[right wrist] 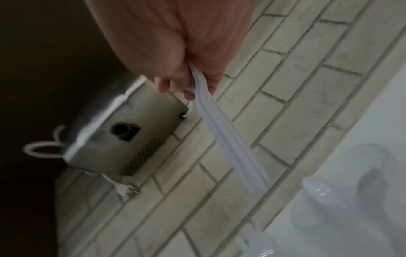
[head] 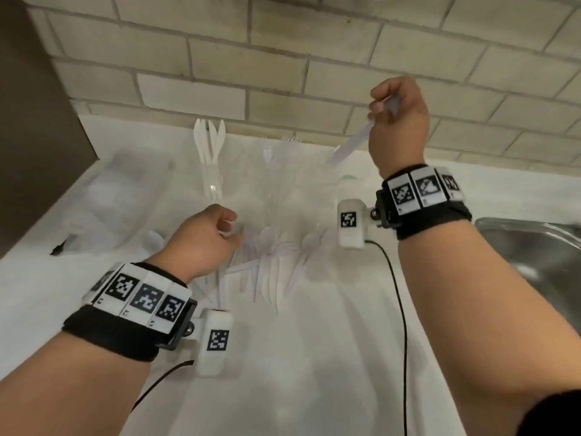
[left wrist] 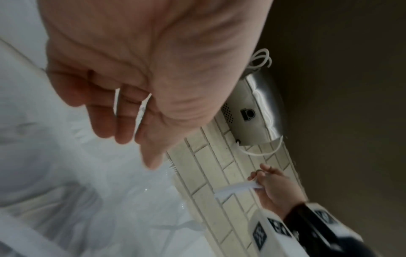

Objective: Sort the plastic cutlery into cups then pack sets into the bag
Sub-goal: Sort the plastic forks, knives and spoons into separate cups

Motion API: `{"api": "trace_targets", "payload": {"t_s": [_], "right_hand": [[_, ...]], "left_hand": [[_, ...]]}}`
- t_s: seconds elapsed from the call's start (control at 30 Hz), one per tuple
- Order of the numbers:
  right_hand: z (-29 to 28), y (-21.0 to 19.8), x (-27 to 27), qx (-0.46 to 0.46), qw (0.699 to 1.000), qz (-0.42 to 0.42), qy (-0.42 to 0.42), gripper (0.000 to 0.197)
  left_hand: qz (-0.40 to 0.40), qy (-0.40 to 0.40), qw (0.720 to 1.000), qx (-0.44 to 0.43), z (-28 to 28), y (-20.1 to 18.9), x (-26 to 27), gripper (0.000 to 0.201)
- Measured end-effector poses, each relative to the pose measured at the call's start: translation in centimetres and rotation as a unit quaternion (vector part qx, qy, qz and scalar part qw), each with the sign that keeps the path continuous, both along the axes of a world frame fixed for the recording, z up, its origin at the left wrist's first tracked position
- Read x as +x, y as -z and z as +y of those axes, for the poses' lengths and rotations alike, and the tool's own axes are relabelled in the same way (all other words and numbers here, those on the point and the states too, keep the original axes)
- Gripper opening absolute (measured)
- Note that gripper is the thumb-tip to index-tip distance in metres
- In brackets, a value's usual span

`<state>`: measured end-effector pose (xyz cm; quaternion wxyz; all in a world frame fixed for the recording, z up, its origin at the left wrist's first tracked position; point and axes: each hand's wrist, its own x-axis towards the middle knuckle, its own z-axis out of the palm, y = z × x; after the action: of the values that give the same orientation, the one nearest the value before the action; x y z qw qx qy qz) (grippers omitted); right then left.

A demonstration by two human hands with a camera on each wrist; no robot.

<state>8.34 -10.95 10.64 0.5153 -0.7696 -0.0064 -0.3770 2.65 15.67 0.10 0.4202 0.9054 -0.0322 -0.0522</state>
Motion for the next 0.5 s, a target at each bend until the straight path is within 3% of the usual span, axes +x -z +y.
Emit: {"api": "trace_targets", "payload": {"t_s": [0.1,0.17,0.33,0.5], "right_hand": [[-0.6,0.3,2.4,-0.037,0.999,0.008,0.023,0.045],[-0.7,1.3,3.5,-0.08,0.995,0.043,0.036,0.042],[-2.1,3.6,5.7,-0.161,0.971,0.157,0.083,0.047],[-2.3,4.7,6.5,-0.199,0.945,0.251,0.065,0.046]], "left_hand": [[0.043,0.036,0.986,0.154,0.1,0.7,-0.1,0.067],[0.059,0.071,0.971,0.221,-0.4,1.2,-0.4,0.074],[0.097,0.129,0.946,0.281,-2.0,1.6,-1.0,0.071],[0.107,0.146,0.939,0.292,-3.0,1.9,-0.8,0.073]]}}
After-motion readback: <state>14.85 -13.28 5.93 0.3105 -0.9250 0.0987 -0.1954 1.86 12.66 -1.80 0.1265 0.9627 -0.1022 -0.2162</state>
